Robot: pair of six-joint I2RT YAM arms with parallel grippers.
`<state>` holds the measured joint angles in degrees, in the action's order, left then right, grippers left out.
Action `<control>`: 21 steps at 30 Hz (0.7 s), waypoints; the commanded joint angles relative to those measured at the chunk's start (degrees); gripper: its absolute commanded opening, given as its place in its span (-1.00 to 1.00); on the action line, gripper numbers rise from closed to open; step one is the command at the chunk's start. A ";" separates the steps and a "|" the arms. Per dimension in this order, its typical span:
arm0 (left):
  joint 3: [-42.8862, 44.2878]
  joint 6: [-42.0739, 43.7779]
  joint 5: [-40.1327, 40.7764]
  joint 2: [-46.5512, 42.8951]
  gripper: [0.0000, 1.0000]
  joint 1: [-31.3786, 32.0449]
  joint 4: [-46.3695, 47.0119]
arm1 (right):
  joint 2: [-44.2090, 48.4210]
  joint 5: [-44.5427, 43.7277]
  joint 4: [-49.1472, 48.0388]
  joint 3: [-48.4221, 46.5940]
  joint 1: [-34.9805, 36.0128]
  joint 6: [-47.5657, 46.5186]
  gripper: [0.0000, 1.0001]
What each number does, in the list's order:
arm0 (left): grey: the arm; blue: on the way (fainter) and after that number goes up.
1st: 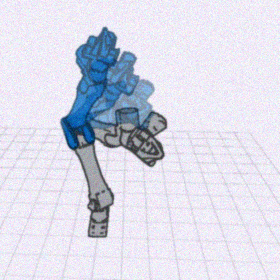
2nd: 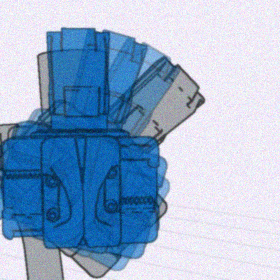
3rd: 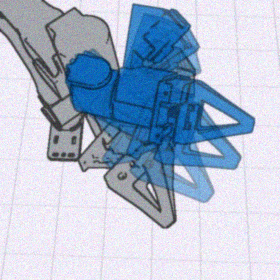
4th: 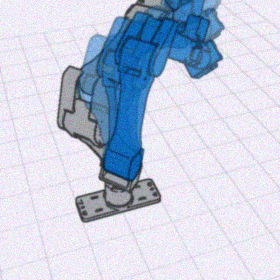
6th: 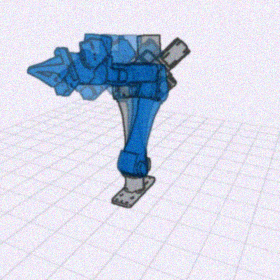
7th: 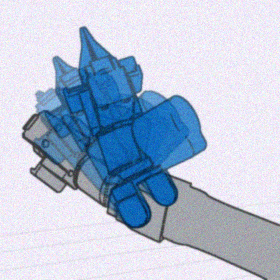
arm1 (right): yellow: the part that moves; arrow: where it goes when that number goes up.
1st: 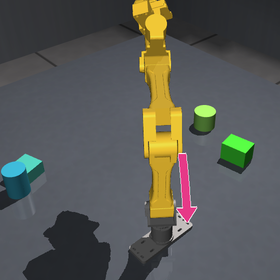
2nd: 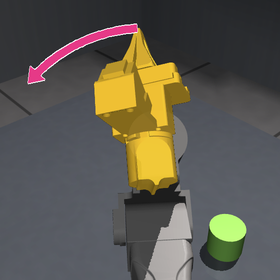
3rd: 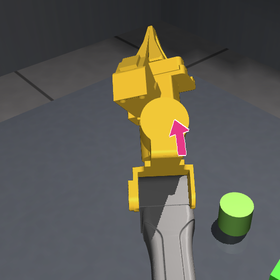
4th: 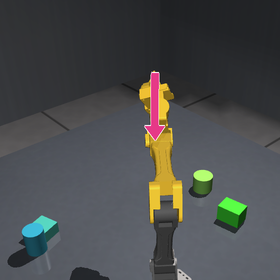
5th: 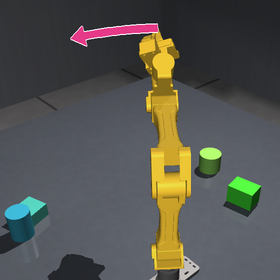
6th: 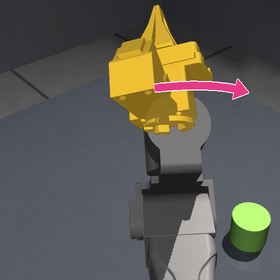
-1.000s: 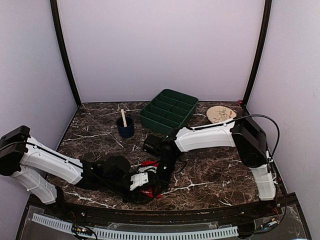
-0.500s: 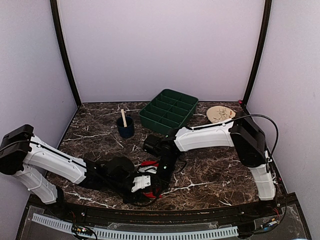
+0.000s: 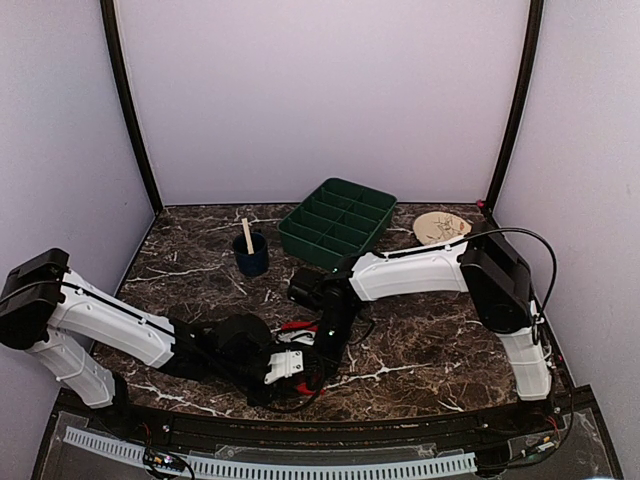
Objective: Roll the socks
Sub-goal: Roll the sock at the center of the board.
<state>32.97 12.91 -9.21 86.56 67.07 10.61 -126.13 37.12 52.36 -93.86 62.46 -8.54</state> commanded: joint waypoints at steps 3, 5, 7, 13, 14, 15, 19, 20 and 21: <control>1.37 -1.72 1.63 1.61 -0.67 -0.28 -5.60 | 0.07 2.61 0.21 -1.23 0.47 -0.77 -1.00; 1.80 -2.21 1.55 2.12 -0.70 -0.27 -6.26 | 0.09 2.70 0.17 -1.36 0.47 -0.78 -1.00; 2.34 -2.81 0.89 2.84 -0.72 -0.27 -7.02 | 0.07 2.77 0.20 -1.42 0.47 -0.70 -1.00; 3.90 -4.36 -0.99 4.22 -0.86 -0.29 -9.06 | 0.34 2.63 -0.02 -1.21 0.45 -0.69 -1.00; 4.06 -4.57 -1.25 4.37 -0.89 -0.27 -9.37 | 0.34 2.54 -0.03 -1.10 0.47 -0.69 -1.00; 4.30 -4.74 -1.44 4.51 -0.91 -0.27 -9.70 | 0.31 2.47 -0.06 -1.04 0.47 -0.65 -1.00; 4.86 -5.88 -1.71 4.60 -0.97 -0.27 -10.83 | 0.35 2.35 -0.27 -0.68 0.43 -0.35 -0.83; 4.90 -6.06 -1.77 4.52 -0.98 -0.27 -11.06 | 0.47 2.32 -0.41 -0.58 0.39 -0.23 -0.77; 4.99 -6.24 -1.71 4.44 -0.99 -0.27 -11.19 | 0.59 2.23 -0.67 -0.34 0.34 -0.15 -0.71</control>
<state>37.45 11.22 -11.92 89.58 67.37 5.67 -126.54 36.91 52.90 -93.84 61.95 -9.32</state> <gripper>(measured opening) 0.067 0.103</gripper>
